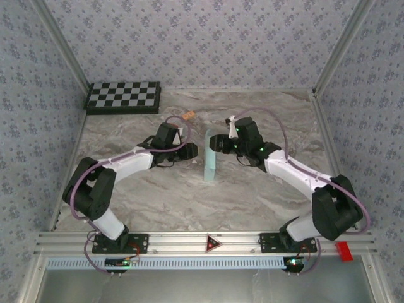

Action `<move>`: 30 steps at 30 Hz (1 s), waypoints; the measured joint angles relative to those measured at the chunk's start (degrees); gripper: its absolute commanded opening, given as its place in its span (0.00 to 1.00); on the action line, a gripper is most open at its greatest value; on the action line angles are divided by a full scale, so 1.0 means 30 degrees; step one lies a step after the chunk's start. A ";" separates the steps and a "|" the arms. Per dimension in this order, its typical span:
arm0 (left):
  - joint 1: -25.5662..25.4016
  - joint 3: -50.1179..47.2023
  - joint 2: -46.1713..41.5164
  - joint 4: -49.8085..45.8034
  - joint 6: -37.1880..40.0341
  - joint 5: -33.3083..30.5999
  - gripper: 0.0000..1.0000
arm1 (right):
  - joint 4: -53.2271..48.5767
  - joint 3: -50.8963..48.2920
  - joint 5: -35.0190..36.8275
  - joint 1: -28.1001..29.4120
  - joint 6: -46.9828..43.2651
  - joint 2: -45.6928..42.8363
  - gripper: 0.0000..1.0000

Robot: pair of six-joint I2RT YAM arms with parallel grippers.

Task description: Fold the paper box

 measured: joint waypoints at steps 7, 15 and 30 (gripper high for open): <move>0.0000 0.0488 -0.0554 -0.1137 0.0437 -0.0087 0.55 | 0.0262 -0.2135 0.0007 -0.0379 0.1151 -0.0160 0.48; 0.0000 0.1603 -0.1326 -0.2237 0.1078 0.0226 0.55 | 0.2310 -0.3643 -0.1581 -0.0197 0.2222 -0.0036 0.53; 0.0000 0.1756 -0.2157 -0.2849 0.1443 0.0335 0.59 | 0.4648 -0.3089 -0.2623 -0.0168 0.3767 0.2244 0.47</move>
